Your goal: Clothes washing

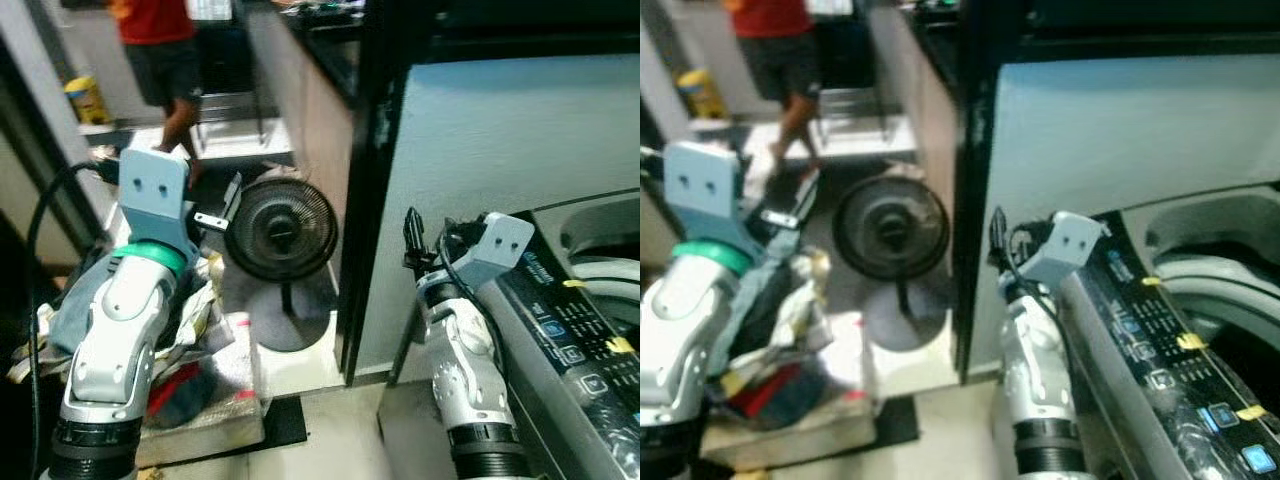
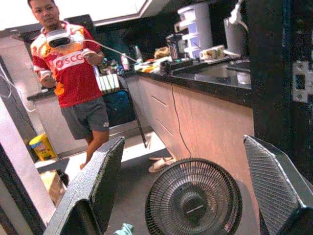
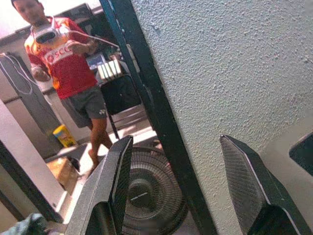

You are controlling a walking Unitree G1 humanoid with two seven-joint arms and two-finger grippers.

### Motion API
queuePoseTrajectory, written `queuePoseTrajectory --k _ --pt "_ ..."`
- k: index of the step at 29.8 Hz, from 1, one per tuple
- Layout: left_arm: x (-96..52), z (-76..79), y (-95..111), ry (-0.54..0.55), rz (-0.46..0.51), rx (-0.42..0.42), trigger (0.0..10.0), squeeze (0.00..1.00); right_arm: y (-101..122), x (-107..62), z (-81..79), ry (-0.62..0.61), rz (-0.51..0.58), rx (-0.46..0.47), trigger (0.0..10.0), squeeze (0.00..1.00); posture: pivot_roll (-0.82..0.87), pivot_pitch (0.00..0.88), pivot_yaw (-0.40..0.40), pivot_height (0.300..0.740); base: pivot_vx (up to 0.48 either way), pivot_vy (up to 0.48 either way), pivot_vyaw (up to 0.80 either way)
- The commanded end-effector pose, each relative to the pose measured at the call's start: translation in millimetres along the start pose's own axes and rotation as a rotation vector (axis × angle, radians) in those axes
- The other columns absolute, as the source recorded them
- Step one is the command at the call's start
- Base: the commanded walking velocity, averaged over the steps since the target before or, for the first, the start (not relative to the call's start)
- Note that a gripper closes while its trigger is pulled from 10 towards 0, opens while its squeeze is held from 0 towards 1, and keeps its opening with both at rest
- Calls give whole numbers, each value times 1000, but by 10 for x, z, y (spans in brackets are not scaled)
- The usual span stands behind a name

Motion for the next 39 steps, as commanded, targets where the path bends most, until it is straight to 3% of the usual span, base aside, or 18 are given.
queuePoseTrajectory --k 1,14,22,36,39 --pt "-12 -15 -10 2 -11 4 10000 0 -12 -10 -37 5 3 15 10000 0 88 0 33 740 0 0 688" --pt "7 -16 -16 5 -18 14 10000 0 -9 4 -30 -3 -4 16 10000 0 84 0 31 740 0 0 100" --pt "10 -7 -20 4 -14 30 10000 0 -19 5 -43 5 -7 16 10000 0 84 0 32 740 0 -354 0" --pt "14 -5 -39 4 -30 -1 10000 0 -32 -12 -35 5 -14 18 10000 0 82 0 37 740 0 0 0" --pt "14 -5 -36 1 -30 -20 10000 0 -36 -11 -36 5 -15 19 10000 0 85 0 38 740 0 480 0"
Point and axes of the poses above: a point about 5 cm out from each wrist's last joint towards the gripper, its own x axis pointing out of the wrist towards the gripper, its own y axis along the axis of the wrist's last joint, z = x × y, the point moved 2 cm from there along x, pointing out of the wrist towards the gripper, and after that the axes turned 6 degrees about x, right-handed, at the moved point
